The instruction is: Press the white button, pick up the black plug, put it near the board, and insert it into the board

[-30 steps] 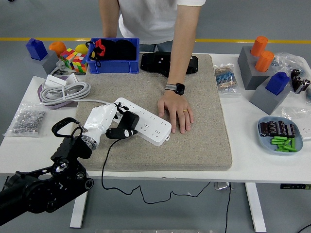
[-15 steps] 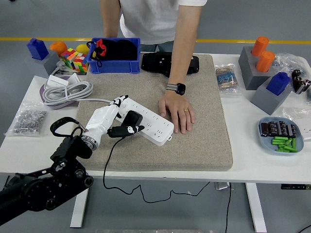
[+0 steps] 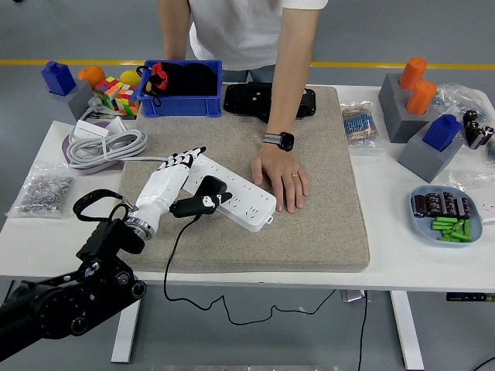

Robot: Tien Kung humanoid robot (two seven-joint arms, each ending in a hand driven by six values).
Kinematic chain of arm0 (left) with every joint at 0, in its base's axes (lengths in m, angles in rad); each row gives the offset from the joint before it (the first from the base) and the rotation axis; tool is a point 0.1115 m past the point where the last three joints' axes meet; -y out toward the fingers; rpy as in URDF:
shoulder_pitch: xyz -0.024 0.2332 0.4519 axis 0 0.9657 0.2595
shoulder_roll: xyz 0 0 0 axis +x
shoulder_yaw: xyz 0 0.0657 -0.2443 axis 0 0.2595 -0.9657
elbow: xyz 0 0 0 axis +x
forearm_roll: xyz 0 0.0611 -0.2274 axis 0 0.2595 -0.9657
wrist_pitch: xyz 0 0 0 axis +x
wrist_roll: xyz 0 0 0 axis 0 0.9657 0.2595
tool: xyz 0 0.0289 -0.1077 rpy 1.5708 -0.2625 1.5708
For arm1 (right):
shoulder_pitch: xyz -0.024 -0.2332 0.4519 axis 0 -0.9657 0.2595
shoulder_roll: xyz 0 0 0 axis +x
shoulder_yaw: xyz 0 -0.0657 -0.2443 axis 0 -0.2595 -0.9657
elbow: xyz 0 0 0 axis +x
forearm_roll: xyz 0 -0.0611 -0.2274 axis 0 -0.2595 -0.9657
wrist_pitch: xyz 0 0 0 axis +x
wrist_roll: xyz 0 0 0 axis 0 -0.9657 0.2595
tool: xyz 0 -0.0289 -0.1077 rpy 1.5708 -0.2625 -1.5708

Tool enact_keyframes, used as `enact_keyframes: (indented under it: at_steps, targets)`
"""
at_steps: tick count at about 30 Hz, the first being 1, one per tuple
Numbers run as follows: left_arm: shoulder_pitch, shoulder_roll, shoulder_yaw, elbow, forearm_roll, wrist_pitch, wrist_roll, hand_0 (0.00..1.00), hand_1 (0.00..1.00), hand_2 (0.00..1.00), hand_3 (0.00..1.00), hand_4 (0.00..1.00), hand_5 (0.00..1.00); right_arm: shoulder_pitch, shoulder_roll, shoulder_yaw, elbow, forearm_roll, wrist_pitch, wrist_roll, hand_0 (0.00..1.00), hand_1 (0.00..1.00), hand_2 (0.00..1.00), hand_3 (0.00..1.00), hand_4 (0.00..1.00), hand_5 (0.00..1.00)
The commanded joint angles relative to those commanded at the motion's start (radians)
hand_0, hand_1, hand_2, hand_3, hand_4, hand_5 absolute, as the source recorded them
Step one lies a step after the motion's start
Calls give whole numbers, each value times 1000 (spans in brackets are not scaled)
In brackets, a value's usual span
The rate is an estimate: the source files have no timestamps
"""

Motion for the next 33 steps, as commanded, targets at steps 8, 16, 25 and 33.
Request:
enact_keyframes:
  at_steps: [8, 16, 25, 33]
  targets:
    - [41, 30, -53, -48, 2, 61, -92, 981, 998, 979, 987, 998, 787, 0, 0, 2, -1, -2, 0, 0, 670, 673, 631, 619, 699, 470]
    - [100, 107, -85, -131, 13, 68, -214, 893, 883, 803, 793, 984, 676, 1, -2, 9, 0, -5, -1, 1, 669, 672, 630, 619, 700, 468]
    - [150, 162, -81, -145, -3, 23, -346, 885, 869, 785, 783, 965, 677, 1, -2, 13, 0, -5, -2, 4, 669, 672, 630, 619, 700, 468]
    - [145, 162, -69, -127, 39, 2, -337, 879, 866, 794, 784, 963, 701, 3, -2, 13, 0, -4, -2, 5, 668, 671, 630, 619, 700, 469]
